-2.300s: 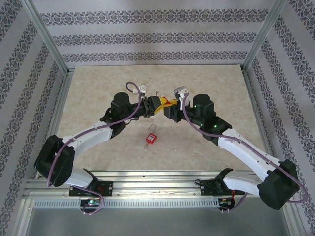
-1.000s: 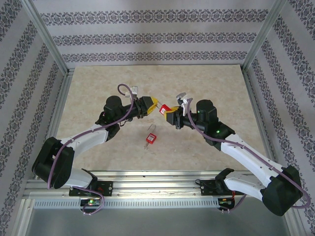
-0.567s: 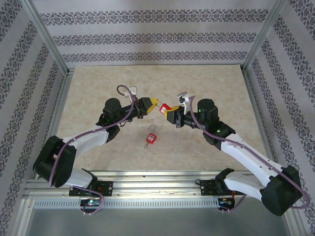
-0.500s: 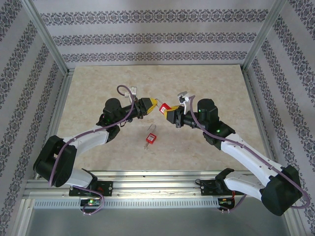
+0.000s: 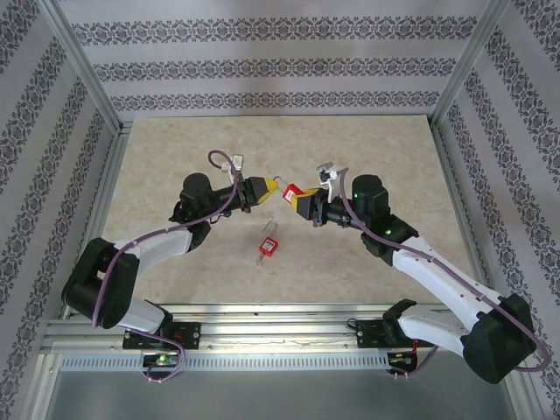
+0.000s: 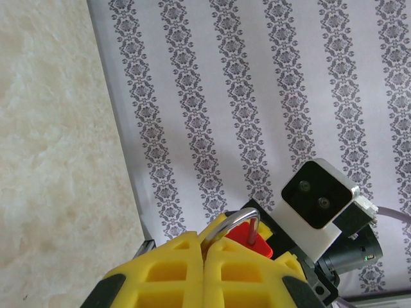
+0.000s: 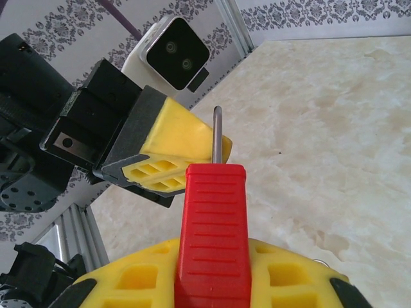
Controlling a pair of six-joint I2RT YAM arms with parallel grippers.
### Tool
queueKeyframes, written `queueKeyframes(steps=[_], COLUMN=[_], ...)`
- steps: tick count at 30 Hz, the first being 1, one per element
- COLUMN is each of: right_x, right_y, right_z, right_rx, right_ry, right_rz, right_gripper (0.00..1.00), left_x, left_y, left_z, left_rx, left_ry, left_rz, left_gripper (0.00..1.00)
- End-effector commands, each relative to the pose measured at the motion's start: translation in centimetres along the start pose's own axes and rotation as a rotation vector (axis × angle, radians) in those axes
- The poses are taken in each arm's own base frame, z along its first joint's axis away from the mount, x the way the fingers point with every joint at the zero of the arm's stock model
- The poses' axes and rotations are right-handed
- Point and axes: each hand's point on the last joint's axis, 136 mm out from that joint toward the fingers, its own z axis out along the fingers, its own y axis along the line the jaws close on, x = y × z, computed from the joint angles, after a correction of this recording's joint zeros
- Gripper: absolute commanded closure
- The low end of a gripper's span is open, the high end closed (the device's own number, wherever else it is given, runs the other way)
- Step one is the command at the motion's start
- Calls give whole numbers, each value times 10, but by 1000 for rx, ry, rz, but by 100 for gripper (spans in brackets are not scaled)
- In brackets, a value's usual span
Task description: Unlock with the key
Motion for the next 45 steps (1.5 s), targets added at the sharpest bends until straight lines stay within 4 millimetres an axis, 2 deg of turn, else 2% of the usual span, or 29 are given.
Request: queueKeyframes(steps=[1,11,16,18,20,22,25,29,32,37,41,45], right_x=[-15,-10,-7,-7,-8,-10,-12,-14,-14,-13,-13,-9], right_y=[4,7,6,6,6,6,6,7,8,9,12,15], right_z=[-13,-14,-15,-16,-16,-16,-16,-13,-11,-10,-10,-9], right_rx=[-9,-32,-33,-33,-34,-40,-46,-62,-70,-79,-93,-110], right_ry=[-68,-61,-57,-57,-58,-61,-59,-58,-54,-49,-46,-31], right_rz=[-27,-12,-6,-4,1,6,11,24,33,45,53,61], right_gripper=[100,100,100,100,100,100,100,100,100,100,100,100], left_x=[-46,-64,-63,-57,-49,-39,-14,14,22,29,28,23], left_y=[-1,-4,-19,-28,-28,-24,-21,-10,-10,-8,0,-2], left_z=[-19,-31,-26,-25,-28,-30,-20,-2,3,12,16,21], left_rx=[0,21,110,162,180,172,170,136,149,156,143,160], left_ry=[-154,-185,-163,-143,-129,-108,-44,34,48,78,77,73], left_rz=[60,109,145,163,177,193,218,237,250,259,254,254], left_gripper=[100,100,100,92,72,58,49,48,48,50,54,57])
